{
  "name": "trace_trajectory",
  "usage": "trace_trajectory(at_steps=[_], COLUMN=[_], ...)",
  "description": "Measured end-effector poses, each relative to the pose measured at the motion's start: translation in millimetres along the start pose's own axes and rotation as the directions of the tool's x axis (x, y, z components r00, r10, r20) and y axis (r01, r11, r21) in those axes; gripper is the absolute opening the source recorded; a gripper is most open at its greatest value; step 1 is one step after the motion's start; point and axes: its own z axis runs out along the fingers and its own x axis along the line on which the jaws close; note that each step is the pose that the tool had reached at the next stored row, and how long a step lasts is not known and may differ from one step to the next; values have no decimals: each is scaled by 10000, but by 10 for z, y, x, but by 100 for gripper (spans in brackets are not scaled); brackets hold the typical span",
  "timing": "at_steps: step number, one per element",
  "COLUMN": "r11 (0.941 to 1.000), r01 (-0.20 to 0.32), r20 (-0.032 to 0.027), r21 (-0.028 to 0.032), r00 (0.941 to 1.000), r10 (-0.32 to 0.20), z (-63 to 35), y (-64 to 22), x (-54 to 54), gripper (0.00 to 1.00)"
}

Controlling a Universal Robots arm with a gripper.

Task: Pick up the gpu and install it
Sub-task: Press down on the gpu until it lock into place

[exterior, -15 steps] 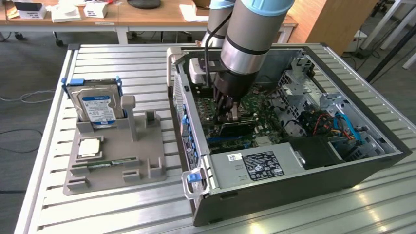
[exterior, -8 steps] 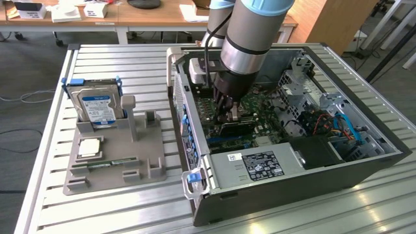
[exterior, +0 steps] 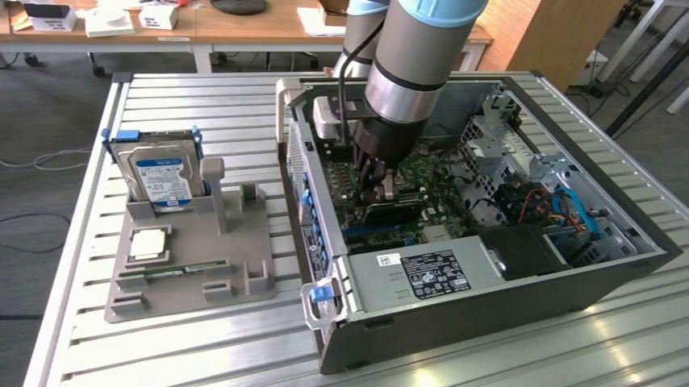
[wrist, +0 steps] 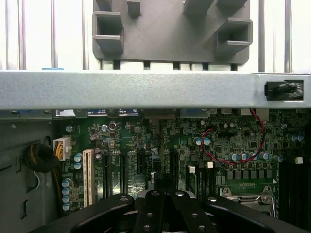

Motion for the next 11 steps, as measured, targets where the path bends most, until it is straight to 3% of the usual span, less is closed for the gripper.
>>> trace_trajectory(at_steps=[11], r11=[10000], r01=[0], r20=[0], r21=[0], r00=[10000], r10=[0], z=[11], y=[0], x=[1], gripper=[11])
